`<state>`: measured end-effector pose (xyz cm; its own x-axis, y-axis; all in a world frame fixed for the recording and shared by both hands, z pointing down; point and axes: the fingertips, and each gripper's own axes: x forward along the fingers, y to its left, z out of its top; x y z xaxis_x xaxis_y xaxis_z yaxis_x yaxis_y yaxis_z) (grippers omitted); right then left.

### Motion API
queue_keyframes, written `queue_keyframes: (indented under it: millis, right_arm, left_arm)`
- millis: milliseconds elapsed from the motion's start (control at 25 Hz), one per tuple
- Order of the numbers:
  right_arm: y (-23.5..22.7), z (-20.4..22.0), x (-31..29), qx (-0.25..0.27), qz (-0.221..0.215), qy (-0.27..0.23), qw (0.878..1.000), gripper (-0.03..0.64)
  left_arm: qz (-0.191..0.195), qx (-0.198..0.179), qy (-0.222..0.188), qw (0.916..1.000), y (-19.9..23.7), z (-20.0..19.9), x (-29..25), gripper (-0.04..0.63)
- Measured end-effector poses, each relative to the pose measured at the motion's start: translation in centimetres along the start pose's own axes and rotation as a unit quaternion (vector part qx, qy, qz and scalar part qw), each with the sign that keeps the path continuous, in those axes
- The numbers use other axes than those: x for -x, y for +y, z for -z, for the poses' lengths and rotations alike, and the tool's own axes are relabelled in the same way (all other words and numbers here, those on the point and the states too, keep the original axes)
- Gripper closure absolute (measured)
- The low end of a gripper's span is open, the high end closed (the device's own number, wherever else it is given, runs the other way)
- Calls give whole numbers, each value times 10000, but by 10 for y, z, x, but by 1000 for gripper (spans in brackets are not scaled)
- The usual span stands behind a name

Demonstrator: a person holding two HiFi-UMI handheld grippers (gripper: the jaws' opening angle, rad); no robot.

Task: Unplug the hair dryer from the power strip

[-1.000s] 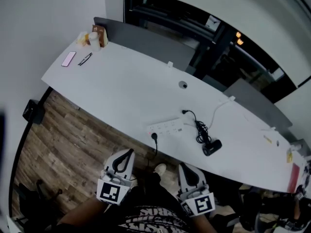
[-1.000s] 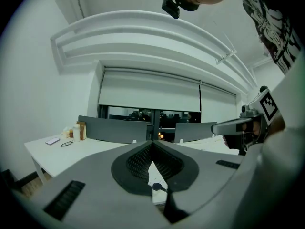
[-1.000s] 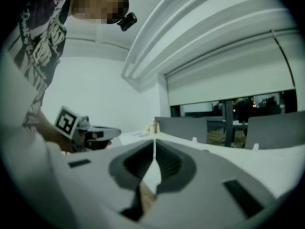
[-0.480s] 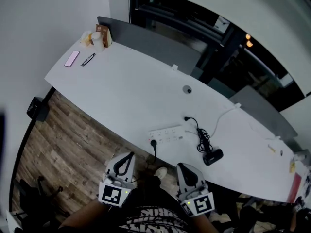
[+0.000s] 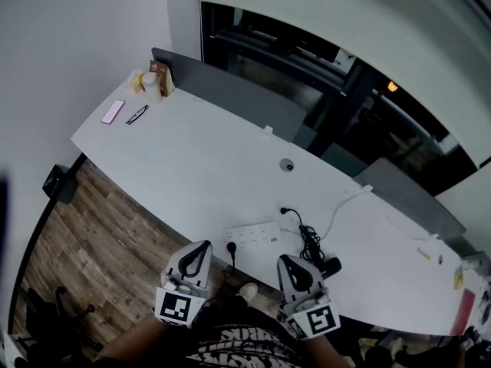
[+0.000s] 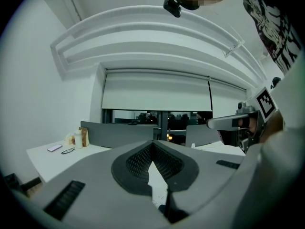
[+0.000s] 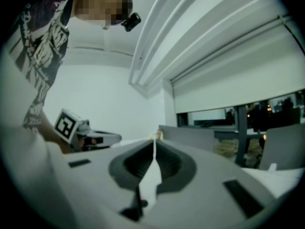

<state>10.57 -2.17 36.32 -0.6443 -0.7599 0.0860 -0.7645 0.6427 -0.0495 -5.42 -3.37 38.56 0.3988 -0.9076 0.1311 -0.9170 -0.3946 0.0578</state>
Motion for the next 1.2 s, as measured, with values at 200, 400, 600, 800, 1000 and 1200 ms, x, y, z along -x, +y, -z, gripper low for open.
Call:
queue_keyframes:
  millis: [200, 400, 600, 800, 1000, 1200]
  right_arm:
    - [-18, -9, -12, -17, -279, -177, 9995, 581]
    - [-33, -12, -22, -26, -564, -349, 9978, 581]
    - [-48, 1, -31, -377, -627, -187, 9971, 581]
    - [-49, 30, -43, -711, -834, 158, 9939, 581]
    - [-42, 71, -46, -978, -833, 567, 9901, 581]
    - [-54, 97, -59, -1398, -416, 851, 9856, 581]
  left_arm:
    - [-369, -18, -79, 9993, 6, -19, -5, 568]
    - [-763, -153, -65, 9969, 10, -24, -2, 568]
    - [-915, -317, 138, 9952, 10, -15, 7, 568]
    - [-917, -344, 377, 9945, 10, 0, 5, 568]
    - [-728, -224, 731, 9944, 14, 20, -4, 568]
    - [-208, -241, 953, 9949, 21, 42, -32, 568]
